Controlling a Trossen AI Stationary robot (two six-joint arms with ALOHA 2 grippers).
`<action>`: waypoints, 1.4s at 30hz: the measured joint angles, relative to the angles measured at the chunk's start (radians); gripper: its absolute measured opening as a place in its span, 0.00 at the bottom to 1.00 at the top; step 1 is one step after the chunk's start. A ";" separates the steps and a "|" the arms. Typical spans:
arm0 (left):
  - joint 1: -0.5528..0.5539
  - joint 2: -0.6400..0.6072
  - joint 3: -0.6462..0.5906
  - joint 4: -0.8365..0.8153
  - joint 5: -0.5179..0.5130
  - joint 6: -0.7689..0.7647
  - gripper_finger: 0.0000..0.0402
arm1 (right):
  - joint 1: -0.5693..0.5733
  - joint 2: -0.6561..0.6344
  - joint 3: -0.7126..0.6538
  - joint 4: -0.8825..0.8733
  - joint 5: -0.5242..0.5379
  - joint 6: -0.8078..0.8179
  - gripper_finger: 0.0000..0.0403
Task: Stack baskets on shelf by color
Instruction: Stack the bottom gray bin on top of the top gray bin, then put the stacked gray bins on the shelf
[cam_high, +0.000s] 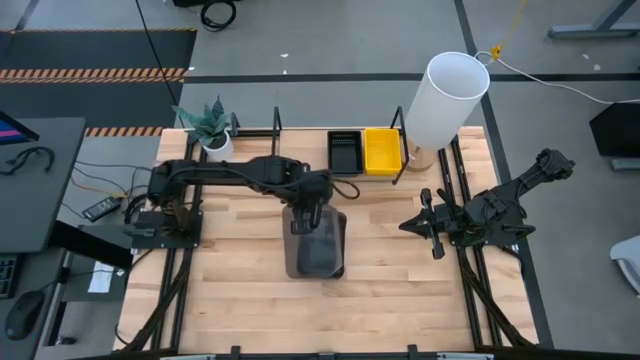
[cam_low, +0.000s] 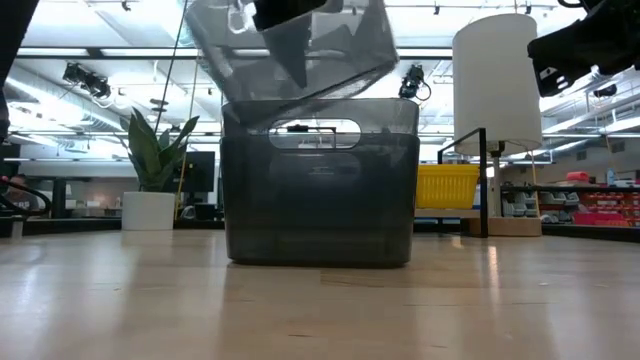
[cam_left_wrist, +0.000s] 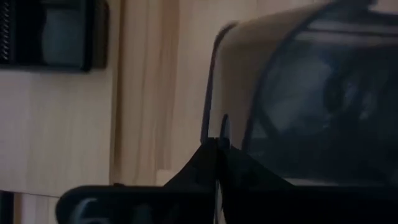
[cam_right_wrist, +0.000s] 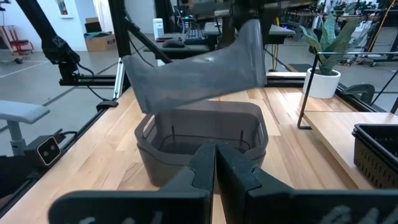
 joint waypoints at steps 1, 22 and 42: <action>0.000 0.003 0.000 -0.015 0.001 -0.003 0.02 | 0.000 0.000 0.000 0.001 0.000 0.000 0.06; -0.026 0.109 -0.001 -0.106 0.076 0.132 0.03 | 0.000 0.002 0.000 0.030 0.000 0.000 0.06; -0.030 0.122 -0.001 -0.131 0.107 0.097 0.44 | 0.000 0.010 0.000 0.047 0.000 0.000 0.06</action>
